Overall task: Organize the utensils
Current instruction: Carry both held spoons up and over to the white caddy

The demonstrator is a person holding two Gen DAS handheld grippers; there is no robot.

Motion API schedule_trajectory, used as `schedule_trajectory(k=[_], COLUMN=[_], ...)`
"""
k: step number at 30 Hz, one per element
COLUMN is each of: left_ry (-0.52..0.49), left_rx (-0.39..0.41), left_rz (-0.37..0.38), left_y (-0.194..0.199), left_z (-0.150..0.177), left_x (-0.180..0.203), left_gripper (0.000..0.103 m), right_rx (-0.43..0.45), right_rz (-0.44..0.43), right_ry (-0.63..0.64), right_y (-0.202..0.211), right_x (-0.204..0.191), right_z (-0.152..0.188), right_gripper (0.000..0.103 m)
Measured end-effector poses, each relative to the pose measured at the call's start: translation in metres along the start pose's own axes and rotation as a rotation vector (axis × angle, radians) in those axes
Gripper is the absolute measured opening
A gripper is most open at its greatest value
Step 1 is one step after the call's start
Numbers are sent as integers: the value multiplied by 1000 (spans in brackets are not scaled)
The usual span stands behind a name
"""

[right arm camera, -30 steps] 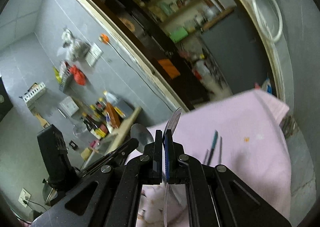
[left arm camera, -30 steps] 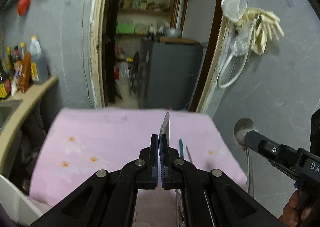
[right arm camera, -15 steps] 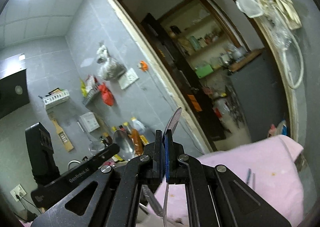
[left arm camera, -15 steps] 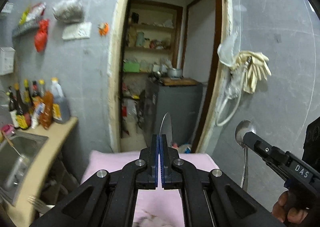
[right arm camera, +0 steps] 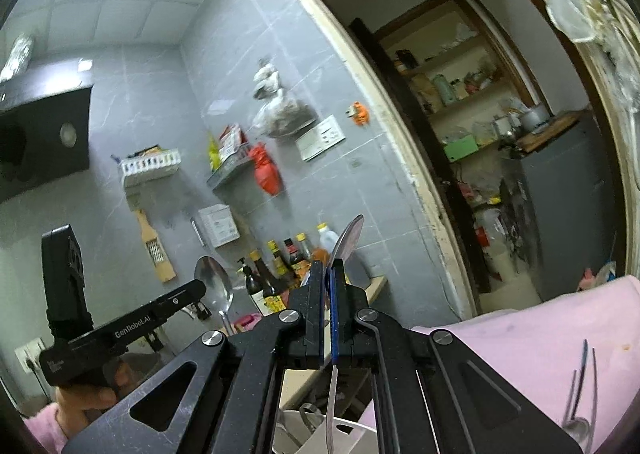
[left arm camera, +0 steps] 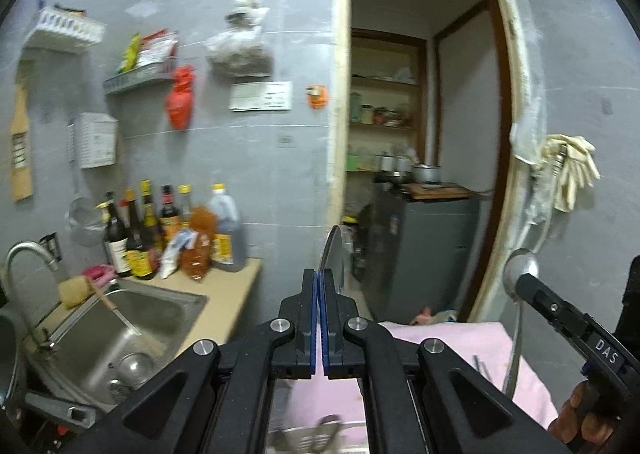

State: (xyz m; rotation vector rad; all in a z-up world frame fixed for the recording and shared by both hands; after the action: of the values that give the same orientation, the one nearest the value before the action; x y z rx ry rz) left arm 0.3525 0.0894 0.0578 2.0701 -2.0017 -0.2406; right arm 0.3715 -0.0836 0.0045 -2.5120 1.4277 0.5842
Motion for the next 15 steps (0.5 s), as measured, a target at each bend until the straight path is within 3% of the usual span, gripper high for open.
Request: schedule_trajectory(k=[5, 15], left_ry=[17, -41], left_rx=[2, 45], left_rz=[-41, -96], left_y=[2, -8], left_z=[21, 78], left_x=[-28, -30], left_gripper=[2, 2], right_rx=[7, -25], right_rz=[-4, 25], right_ry=[46, 141], right_y=[-7, -19], right_x=[-3, 8], right_z=[27, 72], right_gripper=[2, 2])
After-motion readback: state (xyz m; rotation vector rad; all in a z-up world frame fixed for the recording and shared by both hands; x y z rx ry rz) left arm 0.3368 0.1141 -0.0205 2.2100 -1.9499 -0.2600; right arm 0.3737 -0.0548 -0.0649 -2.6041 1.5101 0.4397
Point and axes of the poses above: each gripper's, at about its wrist camera, not at the fingertips, and y roughly against the way its jaws point, x to its right, z to its underside, the point moved 8 cm from there along -y, roughly the way its jaws point, and after that the axes turned 3 degrees about z, right-handed, at the moved point
